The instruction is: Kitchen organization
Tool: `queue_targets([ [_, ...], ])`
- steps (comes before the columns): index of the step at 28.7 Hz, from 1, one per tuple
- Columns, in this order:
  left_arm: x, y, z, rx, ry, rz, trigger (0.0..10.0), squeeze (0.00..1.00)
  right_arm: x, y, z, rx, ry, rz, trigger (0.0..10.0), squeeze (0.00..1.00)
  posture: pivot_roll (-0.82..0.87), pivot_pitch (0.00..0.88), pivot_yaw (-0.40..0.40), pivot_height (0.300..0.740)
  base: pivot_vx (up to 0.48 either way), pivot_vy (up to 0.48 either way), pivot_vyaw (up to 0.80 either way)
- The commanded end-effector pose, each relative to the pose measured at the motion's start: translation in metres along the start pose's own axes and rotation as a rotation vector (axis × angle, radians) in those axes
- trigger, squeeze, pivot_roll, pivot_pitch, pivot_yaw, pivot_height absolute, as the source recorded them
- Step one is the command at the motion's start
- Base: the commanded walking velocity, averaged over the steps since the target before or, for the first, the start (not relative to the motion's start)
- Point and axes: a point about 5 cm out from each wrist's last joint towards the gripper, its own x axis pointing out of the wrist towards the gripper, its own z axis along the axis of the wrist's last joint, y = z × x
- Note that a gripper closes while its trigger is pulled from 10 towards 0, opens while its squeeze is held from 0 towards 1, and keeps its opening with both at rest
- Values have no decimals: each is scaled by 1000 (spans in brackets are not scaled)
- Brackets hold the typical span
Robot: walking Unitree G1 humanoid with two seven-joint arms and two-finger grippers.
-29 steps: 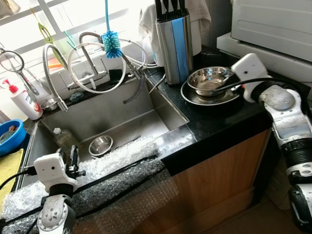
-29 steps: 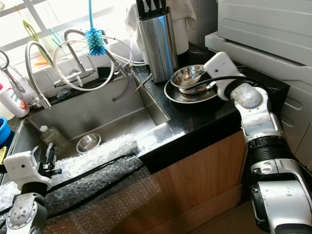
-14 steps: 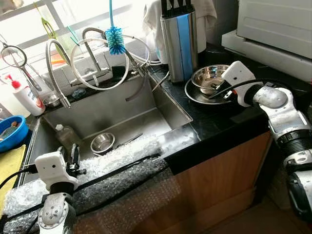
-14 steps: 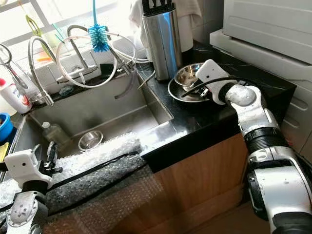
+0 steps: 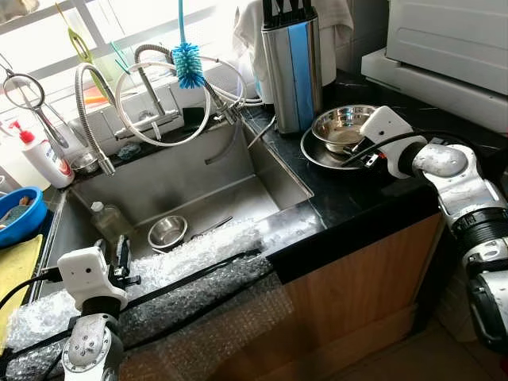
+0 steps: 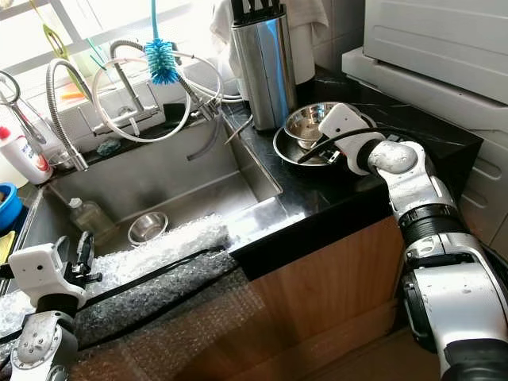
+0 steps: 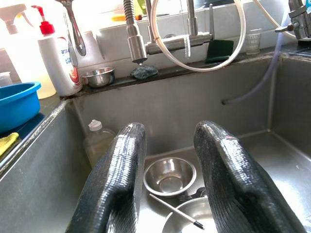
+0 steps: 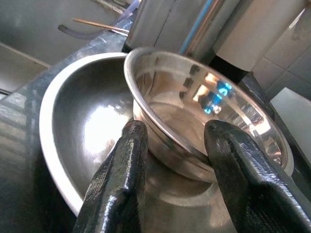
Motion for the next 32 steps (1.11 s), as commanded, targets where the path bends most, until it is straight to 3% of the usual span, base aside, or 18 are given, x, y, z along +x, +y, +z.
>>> queue_targets([
  [1, 1, 5, -5, 17, 35, 2, 10000, 0, 4, -3, 15, -25, -33, -6, 10000, 0, -149, 0, 256, 740, 0, 0, 0],
  [16, 1, 3, -9, 9, 50, 1, 10000, 0, 0, -14, 6, -6, 28, -81, 10000, 0, -152, 0, 256, 740, 0, 0, 0],
  [17, 1, 3, -9, 8, 52, 2, 10000, 0, 0, -14, 5, -2, 30, -89, 1333, 0, -151, 0, 255, 740, 0, 0, 0],
  [18, 1, 3, -9, 8, 52, 2, 10000, 0, 0, -14, 5, -1, 31, -92, 1333, 0, -150, 0, 255, 740, 0, 0, 0],
  [19, 1, 3, -9, 8, 52, 2, 10000, 0, 0, -14, 5, 0, 30, -93, 0, 0, -150, 0, 256, 740, 0, 0, 0],
  [32, 1, 3, -10, 16, 57, 5, 10000, 0, 1, -11, 2, 17, 13, -99, 0, 0, -145, 0, 255, 740, 0, 0, 0],
])
